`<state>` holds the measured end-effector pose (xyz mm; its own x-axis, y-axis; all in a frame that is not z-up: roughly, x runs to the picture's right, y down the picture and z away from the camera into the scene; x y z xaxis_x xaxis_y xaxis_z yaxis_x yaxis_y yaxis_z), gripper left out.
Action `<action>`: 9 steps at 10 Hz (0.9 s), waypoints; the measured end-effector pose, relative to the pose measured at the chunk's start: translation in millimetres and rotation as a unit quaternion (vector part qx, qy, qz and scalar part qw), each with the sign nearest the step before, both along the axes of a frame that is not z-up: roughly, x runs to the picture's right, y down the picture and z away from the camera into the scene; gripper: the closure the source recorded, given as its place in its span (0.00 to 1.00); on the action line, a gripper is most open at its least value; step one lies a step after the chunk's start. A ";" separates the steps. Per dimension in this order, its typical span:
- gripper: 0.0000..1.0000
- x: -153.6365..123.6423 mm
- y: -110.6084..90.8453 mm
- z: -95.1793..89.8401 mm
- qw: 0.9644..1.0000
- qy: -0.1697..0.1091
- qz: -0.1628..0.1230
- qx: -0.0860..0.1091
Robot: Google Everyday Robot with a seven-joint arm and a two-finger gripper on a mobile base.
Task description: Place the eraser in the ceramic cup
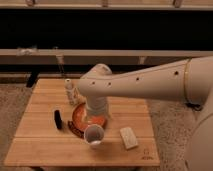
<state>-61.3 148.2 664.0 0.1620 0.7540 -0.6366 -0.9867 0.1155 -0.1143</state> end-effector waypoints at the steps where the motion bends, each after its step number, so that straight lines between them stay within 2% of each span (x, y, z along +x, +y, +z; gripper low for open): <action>1: 0.20 -21.6 2.9 -4.6 1.000 -0.019 -0.024 0.004; 2: 0.20 -34.8 4.9 -7.7 0.999 -0.032 -0.042 0.008; 3: 0.20 -57.7 8.0 -11.2 0.996 -0.055 -0.073 0.012; 6: 0.20 -94.2 14.2 -12.4 0.988 -0.086 -0.124 0.016; 7: 0.20 -101.5 16.3 -13.2 0.987 -0.093 -0.130 0.013; 9: 0.20 -99.3 15.1 -11.7 0.987 -0.091 -0.131 0.015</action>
